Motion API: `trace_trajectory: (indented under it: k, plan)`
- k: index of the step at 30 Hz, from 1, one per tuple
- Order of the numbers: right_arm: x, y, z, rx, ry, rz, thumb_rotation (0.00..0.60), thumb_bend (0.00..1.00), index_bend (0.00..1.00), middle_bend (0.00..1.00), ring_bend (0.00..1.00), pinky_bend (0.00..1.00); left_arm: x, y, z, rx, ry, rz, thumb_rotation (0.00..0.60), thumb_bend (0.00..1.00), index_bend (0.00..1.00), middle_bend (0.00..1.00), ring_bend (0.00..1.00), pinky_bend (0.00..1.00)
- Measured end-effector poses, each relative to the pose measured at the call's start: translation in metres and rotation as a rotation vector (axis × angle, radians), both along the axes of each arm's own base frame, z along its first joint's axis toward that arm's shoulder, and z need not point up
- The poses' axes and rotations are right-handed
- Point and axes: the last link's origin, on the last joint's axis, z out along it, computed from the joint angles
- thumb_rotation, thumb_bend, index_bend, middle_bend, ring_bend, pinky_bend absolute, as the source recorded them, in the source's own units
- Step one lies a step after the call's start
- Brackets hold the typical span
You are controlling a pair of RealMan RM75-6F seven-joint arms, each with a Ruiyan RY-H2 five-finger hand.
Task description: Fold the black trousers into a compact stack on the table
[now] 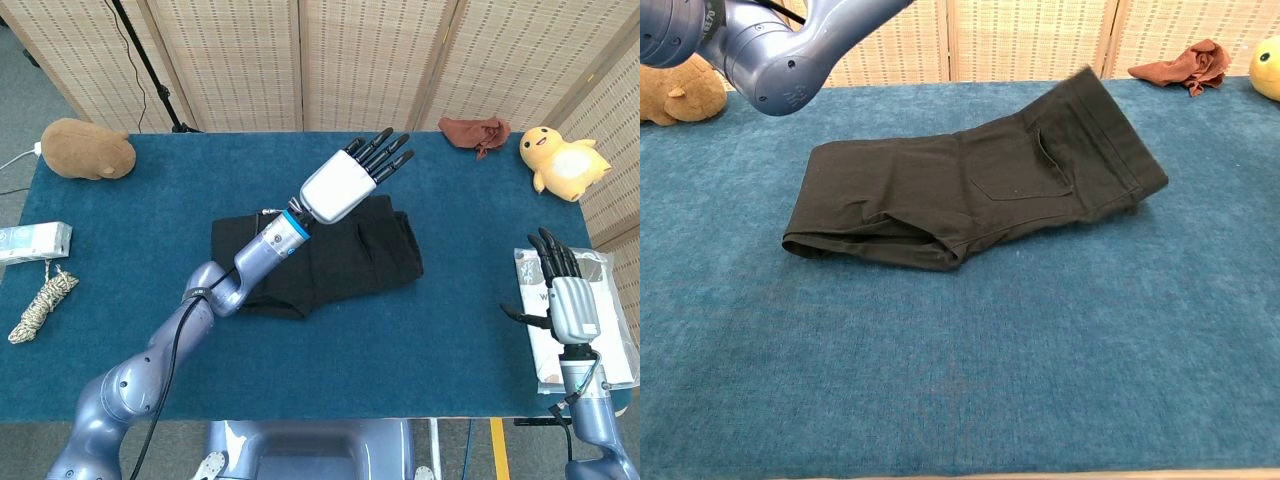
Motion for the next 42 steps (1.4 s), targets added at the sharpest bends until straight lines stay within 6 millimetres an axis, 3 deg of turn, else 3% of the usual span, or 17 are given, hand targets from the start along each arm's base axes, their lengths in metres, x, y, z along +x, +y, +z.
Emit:
trace_trajectory:
  k: [3,9,19,27,31,34,42]
  plan:
    - [0.000,0.000,0.000,0.002,0.001,0.000,0.600,0.00,0.01,0.00,0.00,0.07,-0.003,-0.003,0.008,-0.005,-0.036,-0.026,0.600,0.26,0.00,0.00,0.00,0.30]
    - [0.001,0.001,-0.002,0.010,0.002,0.005,0.600,0.00,0.01,0.00,0.00,0.07,-0.042,0.000,0.021,-0.014,-0.011,-0.013,0.600,0.26,0.00,0.00,0.00,0.30]
    - [0.005,0.003,-0.007,0.025,0.015,0.012,0.600,0.00,0.01,0.00,0.00,0.07,-0.163,-0.016,0.048,-0.140,0.071,0.074,0.600,0.23,0.00,0.00,0.00,0.30]
    - [0.007,0.003,-0.012,0.034,0.027,0.015,0.600,0.00,0.01,0.00,0.00,0.07,-0.230,-0.042,0.056,-0.220,0.093,0.132,0.600,0.23,0.00,0.00,0.01,0.29]
    - [0.008,0.003,-0.017,0.047,0.031,0.016,0.600,0.00,0.00,0.00,0.00,0.07,-0.270,-0.061,0.049,-0.270,0.152,0.175,0.600,0.23,0.08,0.00,0.06,0.29]
    - [0.009,0.003,-0.018,0.048,0.026,0.019,0.600,0.00,0.00,0.00,0.00,0.07,-0.284,-0.068,0.044,-0.288,0.186,0.190,0.600,0.23,0.16,0.04,0.10,0.29]
    - [0.008,0.001,-0.019,0.048,0.025,0.011,0.600,0.00,0.00,0.00,0.00,0.07,-0.309,-0.078,0.029,-0.336,0.239,0.244,0.600,0.23,0.26,0.12,0.16,0.29]
